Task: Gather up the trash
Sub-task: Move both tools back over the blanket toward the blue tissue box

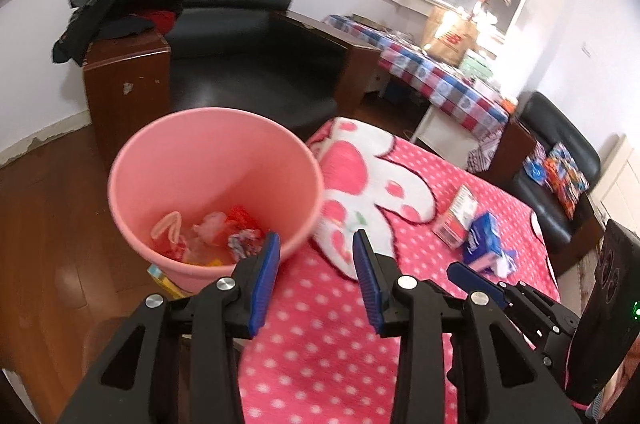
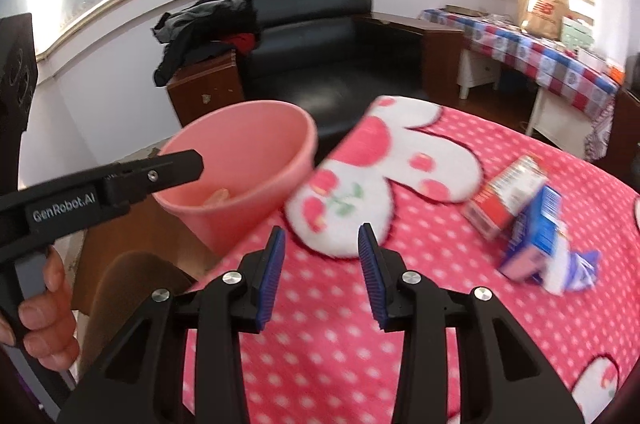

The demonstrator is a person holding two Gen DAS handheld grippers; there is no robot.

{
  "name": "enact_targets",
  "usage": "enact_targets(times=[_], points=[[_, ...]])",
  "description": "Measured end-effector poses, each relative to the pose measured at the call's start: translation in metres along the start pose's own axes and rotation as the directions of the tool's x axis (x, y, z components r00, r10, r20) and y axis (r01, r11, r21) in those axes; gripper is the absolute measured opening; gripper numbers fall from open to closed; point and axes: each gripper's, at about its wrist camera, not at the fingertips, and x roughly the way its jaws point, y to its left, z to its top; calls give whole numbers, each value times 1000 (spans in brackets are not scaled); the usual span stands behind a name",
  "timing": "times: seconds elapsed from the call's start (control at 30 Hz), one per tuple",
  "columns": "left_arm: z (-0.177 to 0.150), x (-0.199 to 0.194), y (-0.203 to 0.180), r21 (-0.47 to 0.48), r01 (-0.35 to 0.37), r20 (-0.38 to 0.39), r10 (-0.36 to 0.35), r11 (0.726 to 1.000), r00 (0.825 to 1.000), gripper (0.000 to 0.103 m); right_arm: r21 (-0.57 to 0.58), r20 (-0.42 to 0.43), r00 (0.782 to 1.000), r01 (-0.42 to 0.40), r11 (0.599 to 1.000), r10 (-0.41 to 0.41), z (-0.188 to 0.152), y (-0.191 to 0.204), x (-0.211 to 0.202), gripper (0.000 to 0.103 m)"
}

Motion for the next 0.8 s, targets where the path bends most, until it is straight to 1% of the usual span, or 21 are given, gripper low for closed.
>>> enact_targets(times=[0.13,0.33,0.5,0.63,0.8], points=[[-8,4,-23,40,26,-18,-25,999,1000,37,30,-1,999,45,999,-45,-18,-23,-14,39],[-16,12,-51,82,69,-44,-65,994,997,37,101,7,994,110,989,-111,-34,-65,-34,39],[-19,20,-72,117,109,-68,-102,987,992,37,170,4,982,186,968,-189,-48,-107,-49,39],[-20,26,-87,137,141,-80,-130,981,988,37,228,-3,973,226,947,-232,-57,-139,-58,39],[-23,36,-104,169,162,-104,-145,972,984,37,279,-27,965,256,925,-259,-60,-176,-55,39]])
